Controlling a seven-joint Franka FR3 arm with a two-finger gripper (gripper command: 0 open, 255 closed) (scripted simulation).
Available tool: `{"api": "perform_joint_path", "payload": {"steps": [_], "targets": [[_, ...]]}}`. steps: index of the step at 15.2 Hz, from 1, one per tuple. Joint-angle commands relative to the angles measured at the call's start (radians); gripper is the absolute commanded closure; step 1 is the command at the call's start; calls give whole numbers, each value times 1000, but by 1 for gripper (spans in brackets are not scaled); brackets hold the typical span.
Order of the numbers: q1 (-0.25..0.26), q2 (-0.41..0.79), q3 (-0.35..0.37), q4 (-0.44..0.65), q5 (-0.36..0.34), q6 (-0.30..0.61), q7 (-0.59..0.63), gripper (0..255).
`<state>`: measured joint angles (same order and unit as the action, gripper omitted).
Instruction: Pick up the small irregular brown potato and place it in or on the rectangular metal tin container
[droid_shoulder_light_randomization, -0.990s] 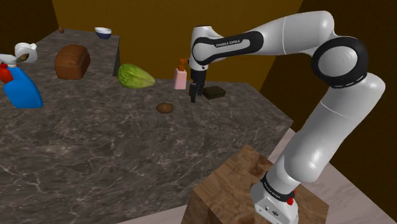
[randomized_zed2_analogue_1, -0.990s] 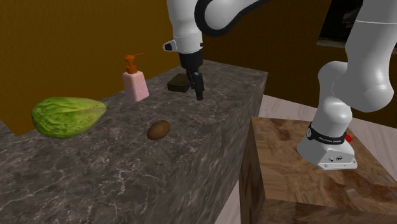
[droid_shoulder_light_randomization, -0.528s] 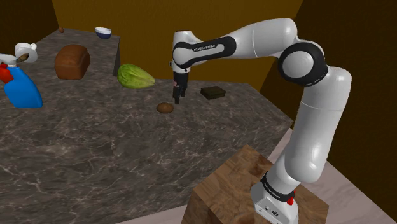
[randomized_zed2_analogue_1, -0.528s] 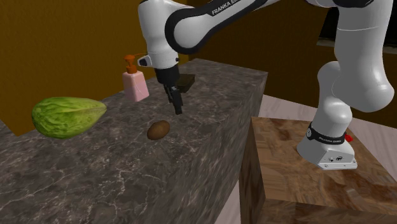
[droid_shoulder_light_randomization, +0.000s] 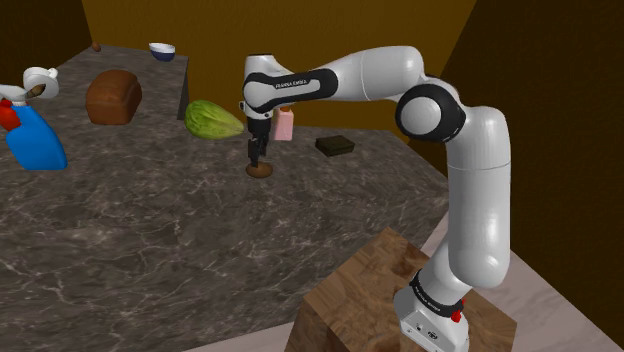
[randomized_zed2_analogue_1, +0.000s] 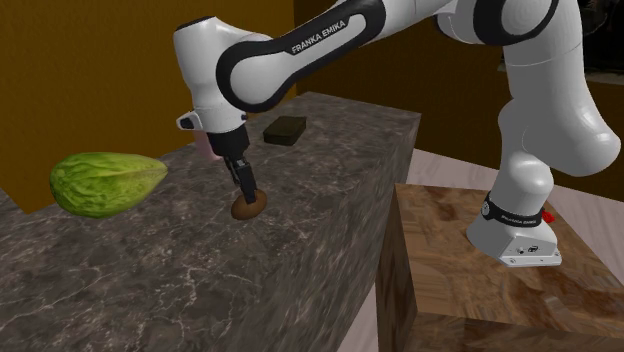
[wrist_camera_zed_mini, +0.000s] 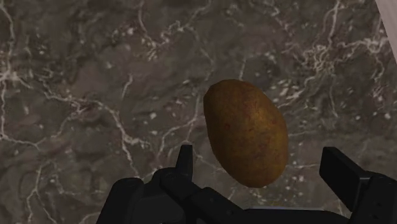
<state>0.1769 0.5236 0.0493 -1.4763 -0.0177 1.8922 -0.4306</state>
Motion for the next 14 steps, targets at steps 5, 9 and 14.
{"api": "perform_joint_path", "payload": {"steps": [5, 9, 14], "targets": [[2, 30, 1, -33, -1, 65, -1, 0], [2, 35, 1, -47, -2, 83, -1, 0], [2, 35, 1, -47, -2, 83, -1, 0]]}}
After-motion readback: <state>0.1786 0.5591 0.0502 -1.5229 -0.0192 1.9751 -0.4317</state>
